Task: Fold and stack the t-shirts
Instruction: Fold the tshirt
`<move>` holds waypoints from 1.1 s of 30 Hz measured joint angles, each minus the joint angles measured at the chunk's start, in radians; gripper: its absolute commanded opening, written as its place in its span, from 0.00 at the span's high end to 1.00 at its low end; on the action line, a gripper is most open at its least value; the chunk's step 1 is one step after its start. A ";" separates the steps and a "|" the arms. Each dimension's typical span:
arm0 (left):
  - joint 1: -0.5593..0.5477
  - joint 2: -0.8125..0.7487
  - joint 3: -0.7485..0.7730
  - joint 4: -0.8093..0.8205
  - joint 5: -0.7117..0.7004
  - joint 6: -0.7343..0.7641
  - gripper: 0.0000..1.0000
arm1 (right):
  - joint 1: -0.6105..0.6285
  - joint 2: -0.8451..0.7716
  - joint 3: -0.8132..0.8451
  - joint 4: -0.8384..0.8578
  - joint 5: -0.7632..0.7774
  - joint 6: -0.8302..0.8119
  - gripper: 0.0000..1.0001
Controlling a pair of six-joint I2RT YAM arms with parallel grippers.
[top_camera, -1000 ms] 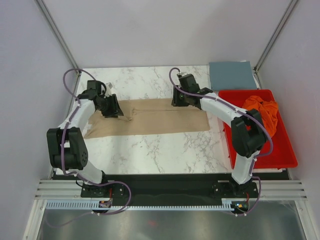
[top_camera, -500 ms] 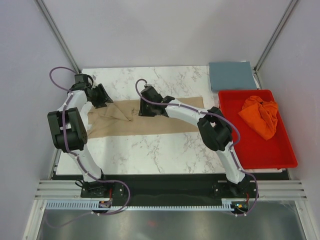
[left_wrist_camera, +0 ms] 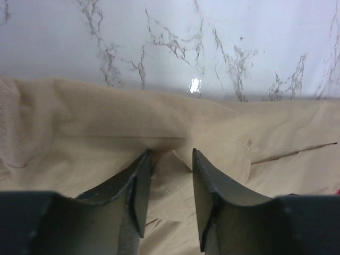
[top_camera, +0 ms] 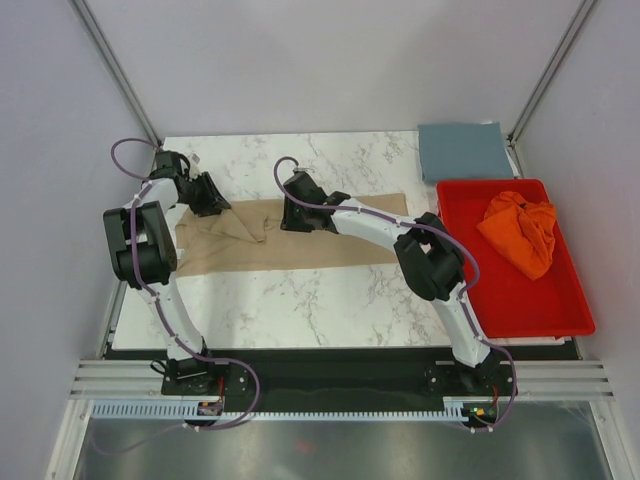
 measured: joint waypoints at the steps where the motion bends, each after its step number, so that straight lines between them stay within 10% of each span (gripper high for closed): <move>1: 0.000 -0.008 -0.012 0.005 0.005 0.003 0.63 | 0.000 0.000 0.000 0.000 0.000 -0.001 0.61; 13: 0.010 -0.279 -0.306 -0.024 -0.047 0.007 0.77 | 0.000 0.000 -0.034 0.006 -0.005 -0.015 0.60; 21: 0.013 -0.509 -0.427 -0.067 -0.262 -0.016 0.58 | 0.003 0.000 -0.042 0.008 -0.051 -0.006 0.60; 33: 0.024 -0.474 -0.437 -0.066 -0.293 -0.079 0.54 | 0.035 0.063 0.025 0.039 -0.115 0.036 0.60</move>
